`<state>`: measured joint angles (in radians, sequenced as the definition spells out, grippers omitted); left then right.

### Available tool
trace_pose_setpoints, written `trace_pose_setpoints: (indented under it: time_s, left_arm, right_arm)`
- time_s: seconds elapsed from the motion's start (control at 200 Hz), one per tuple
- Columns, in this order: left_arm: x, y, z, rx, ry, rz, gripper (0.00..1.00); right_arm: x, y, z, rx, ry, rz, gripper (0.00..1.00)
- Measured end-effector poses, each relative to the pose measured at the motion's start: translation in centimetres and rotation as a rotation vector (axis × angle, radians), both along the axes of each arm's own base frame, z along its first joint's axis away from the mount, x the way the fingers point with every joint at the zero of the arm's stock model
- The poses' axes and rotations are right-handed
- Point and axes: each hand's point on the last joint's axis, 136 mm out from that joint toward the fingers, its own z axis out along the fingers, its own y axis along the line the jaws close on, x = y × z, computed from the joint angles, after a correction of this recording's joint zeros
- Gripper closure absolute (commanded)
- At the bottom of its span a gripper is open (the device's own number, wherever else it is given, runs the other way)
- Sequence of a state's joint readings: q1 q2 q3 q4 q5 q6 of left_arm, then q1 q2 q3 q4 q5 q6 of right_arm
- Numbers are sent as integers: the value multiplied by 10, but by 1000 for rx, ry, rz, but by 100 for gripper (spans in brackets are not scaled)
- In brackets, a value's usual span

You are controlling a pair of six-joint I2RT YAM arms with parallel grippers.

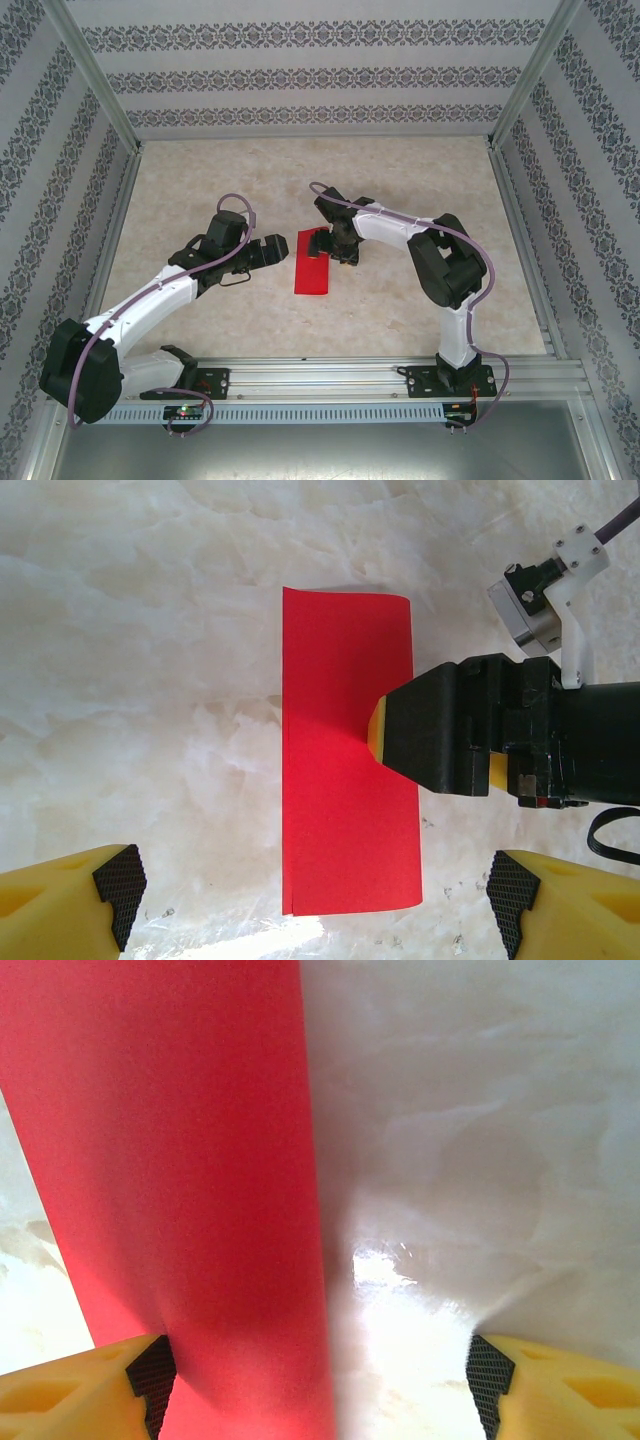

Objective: Fold a paper plane with a square sheet of paper (pick it up from the middle)
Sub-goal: Fold the square sheet of paper in half at the center of the table, then hold the square sheet of paper at the center of the table.

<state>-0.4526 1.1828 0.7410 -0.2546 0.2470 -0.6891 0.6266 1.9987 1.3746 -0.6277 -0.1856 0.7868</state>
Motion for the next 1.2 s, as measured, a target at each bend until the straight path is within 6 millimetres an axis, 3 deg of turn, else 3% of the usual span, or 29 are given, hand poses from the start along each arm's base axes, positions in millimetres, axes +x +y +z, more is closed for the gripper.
trace_pose_setpoints:
  time_s: [0.15,0.25,0.44,0.644,0.719,0.789,0.929,1.019,1.204]
  left_arm:
    - [0,0,0,0,0,0,10]
    - [0,0,0,-1,2,1,16]
    - [0,7,-5,17,23,47,39]
    - [-4,16,-38,70,146,108,55]
    - [-7,19,-49,83,189,129,68]
    - [-9,20,-55,90,217,140,70]
    - [-10,18,-62,87,247,144,82]
    - [-10,15,-64,73,256,140,96]
    - [-2,3,-68,38,279,124,100]
  right_arm:
    - [0,1,0,-11,7,4,20]
    - [0,0,-1,-25,8,4,20]
    - [0,0,-2,-35,12,5,20]
    - [0,-1,-3,-49,9,4,19]
    - [1,-1,-3,-52,10,4,18]
    - [1,-1,-3,-53,11,4,18]
    - [1,-2,-4,-56,12,3,18]
    - [1,-2,-4,-56,11,3,18]
    - [1,-2,-4,-57,13,-4,17]
